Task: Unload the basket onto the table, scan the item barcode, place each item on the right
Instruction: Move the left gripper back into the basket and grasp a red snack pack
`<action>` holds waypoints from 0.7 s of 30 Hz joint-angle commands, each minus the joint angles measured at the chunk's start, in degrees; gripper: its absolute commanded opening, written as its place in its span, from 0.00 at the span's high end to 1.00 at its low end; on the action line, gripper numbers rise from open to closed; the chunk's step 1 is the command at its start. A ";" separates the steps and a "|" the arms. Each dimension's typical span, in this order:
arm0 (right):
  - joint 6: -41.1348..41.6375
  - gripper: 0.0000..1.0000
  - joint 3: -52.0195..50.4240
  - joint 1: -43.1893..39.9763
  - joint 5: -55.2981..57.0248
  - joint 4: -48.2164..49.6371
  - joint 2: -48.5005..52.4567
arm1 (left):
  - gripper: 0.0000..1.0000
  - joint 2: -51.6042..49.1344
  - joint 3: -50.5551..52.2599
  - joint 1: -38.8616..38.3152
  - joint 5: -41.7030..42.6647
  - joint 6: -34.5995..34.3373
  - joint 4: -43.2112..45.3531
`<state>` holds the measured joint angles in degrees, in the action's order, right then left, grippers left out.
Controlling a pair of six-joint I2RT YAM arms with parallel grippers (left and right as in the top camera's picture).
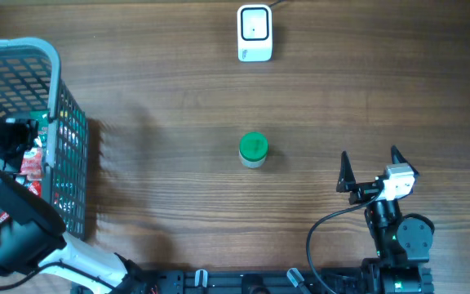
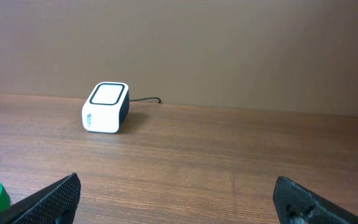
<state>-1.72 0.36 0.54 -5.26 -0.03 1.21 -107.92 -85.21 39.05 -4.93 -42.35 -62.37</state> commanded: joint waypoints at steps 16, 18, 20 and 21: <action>0.59 0.00 -0.07 -0.02 0.57 0.20 -0.20 | 0.20 -2.89 8.46 1.62 -5.01 -1.75 10.95; 0.59 0.00 -0.07 -0.02 0.57 0.20 -0.20 | 0.48 -2.89 8.44 1.62 -5.05 -1.40 10.93; 0.59 0.00 -0.07 -0.02 0.57 0.20 -0.20 | 0.60 -2.80 8.33 1.62 -5.03 -1.42 10.49; 0.59 0.00 -0.07 -0.02 0.57 0.20 -0.20 | 0.62 -2.71 8.13 1.62 -5.03 -1.42 10.01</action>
<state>-1.72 0.36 0.54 -5.26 -0.01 1.21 -109.69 -77.52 40.21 -9.21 -43.70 -51.59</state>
